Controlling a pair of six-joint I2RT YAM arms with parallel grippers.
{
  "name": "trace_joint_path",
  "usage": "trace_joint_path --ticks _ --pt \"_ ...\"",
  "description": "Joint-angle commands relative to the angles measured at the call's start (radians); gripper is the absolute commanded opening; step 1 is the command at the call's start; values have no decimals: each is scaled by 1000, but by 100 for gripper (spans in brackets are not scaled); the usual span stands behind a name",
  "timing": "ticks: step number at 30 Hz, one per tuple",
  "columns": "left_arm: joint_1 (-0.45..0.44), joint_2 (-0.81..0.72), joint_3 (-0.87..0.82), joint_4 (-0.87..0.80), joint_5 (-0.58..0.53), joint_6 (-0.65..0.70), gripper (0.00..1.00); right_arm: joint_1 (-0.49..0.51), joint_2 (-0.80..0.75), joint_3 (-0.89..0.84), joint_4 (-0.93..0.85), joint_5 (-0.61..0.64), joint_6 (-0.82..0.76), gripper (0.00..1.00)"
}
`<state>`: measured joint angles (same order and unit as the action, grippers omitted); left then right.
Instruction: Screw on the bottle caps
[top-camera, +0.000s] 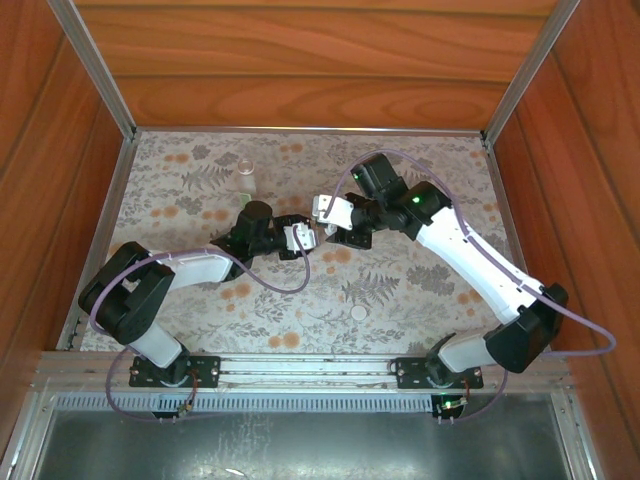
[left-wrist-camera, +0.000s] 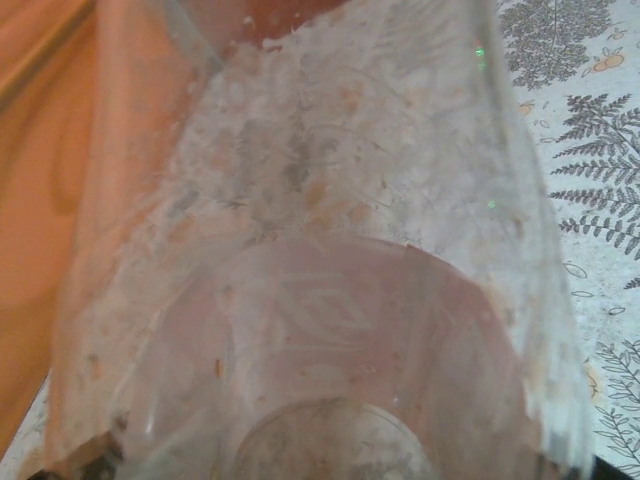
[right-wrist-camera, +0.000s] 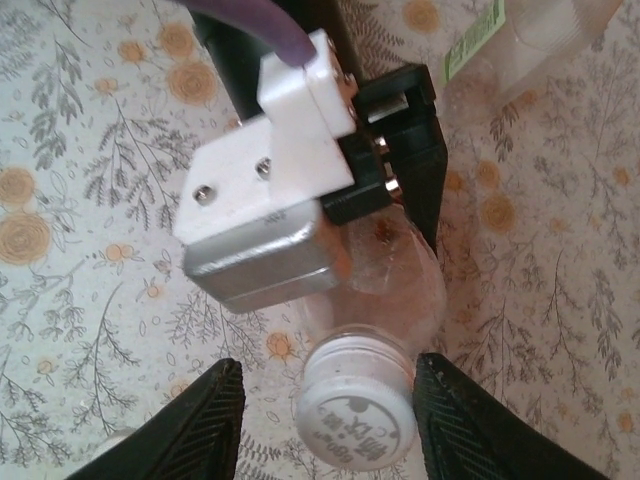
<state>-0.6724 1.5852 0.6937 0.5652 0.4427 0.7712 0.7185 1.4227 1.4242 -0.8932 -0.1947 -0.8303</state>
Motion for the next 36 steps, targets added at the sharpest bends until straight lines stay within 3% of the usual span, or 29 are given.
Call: trace_joint_path --ticks 1,3,11,14,18,20,26,30,32,33,36 --pt "-4 -36 -9 16 35 14 56 -3 17 8 -50 27 -33 47" --pt "-4 -37 -11 16 35 15 56 -4 17 12 -55 10 -31 40" --pt "-5 -40 -11 17 36 15 56 -8 19 1 -60 24 -29 28" --pt "-4 -35 -9 17 34 17 56 -9 17 5 -54 -11 -5 11" --pt "-8 -18 7 16 7 17 56 -9 28 17 -22 -74 126 1" --pt "-13 0 16 17 -18 31 56 -9 47 28 0 -113 237 0" --pt "-36 67 45 16 -47 104 55 -10 186 141 34 -154 758 0" --pt "-50 90 59 16 -64 136 55 -16 273 193 76 -299 973 0" --pt "-54 86 58 16 -83 144 55 -21 264 190 112 -238 1083 0" --pt "-54 83 56 16 -92 142 56 -32 257 192 111 -209 1120 4" --pt "-54 75 42 16 -105 148 56 -53 203 177 123 -181 1080 29"
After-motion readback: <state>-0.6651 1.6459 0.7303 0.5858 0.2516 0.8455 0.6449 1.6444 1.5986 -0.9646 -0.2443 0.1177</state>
